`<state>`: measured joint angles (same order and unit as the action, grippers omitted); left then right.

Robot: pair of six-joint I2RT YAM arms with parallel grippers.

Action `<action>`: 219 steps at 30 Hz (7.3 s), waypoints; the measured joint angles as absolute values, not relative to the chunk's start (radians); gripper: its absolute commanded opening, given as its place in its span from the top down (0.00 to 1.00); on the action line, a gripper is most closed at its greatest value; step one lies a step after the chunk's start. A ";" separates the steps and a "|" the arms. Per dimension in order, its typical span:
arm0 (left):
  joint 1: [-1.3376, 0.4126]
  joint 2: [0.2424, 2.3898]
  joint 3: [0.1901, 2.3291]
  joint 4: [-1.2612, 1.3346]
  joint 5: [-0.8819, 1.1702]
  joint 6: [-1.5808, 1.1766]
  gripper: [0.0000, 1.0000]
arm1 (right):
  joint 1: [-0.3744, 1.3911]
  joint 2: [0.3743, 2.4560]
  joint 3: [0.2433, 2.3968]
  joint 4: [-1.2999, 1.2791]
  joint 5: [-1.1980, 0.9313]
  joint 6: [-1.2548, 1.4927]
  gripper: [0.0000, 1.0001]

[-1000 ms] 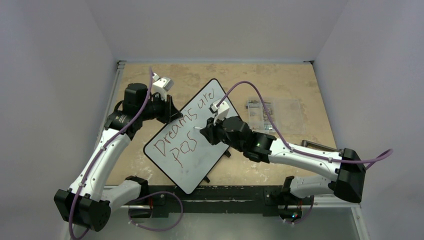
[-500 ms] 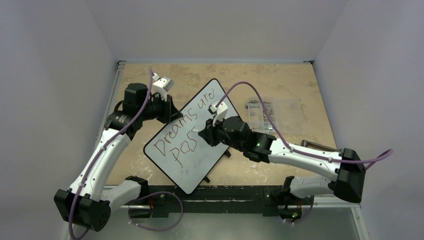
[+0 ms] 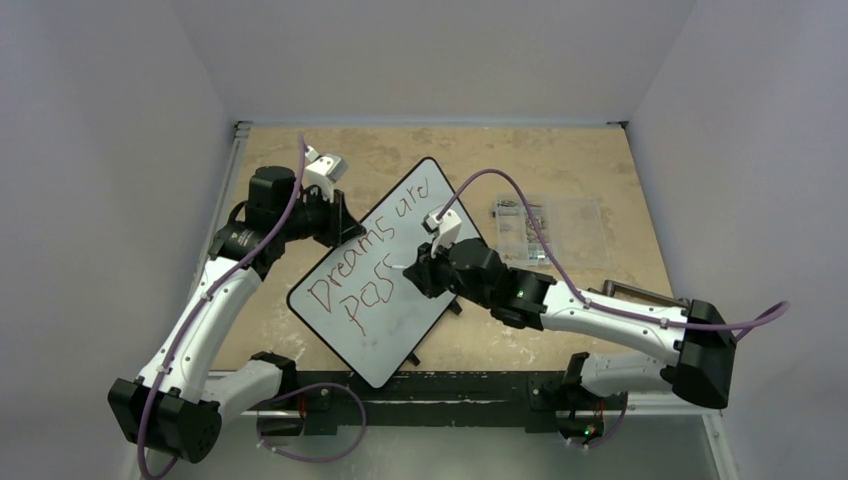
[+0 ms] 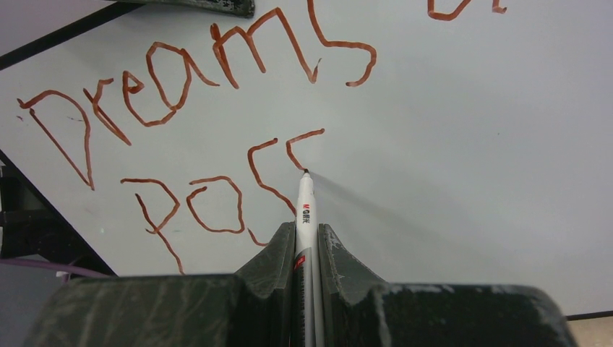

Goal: Write a sentence on the whiteboard

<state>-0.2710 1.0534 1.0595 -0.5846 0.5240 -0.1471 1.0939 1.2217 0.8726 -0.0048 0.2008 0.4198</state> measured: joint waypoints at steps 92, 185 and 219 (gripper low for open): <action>-0.271 1.053 1.049 -0.593 0.457 -0.100 1.00 | 1.092 0.918 0.649 0.156 0.338 0.188 1.00; -0.269 1.081 1.049 -0.574 0.466 -0.086 1.00 | 1.033 1.035 0.579 0.171 0.215 0.201 1.00; -0.269 1.081 1.048 -0.576 0.464 -0.086 1.00 | 0.987 1.257 0.790 0.224 0.213 0.176 1.00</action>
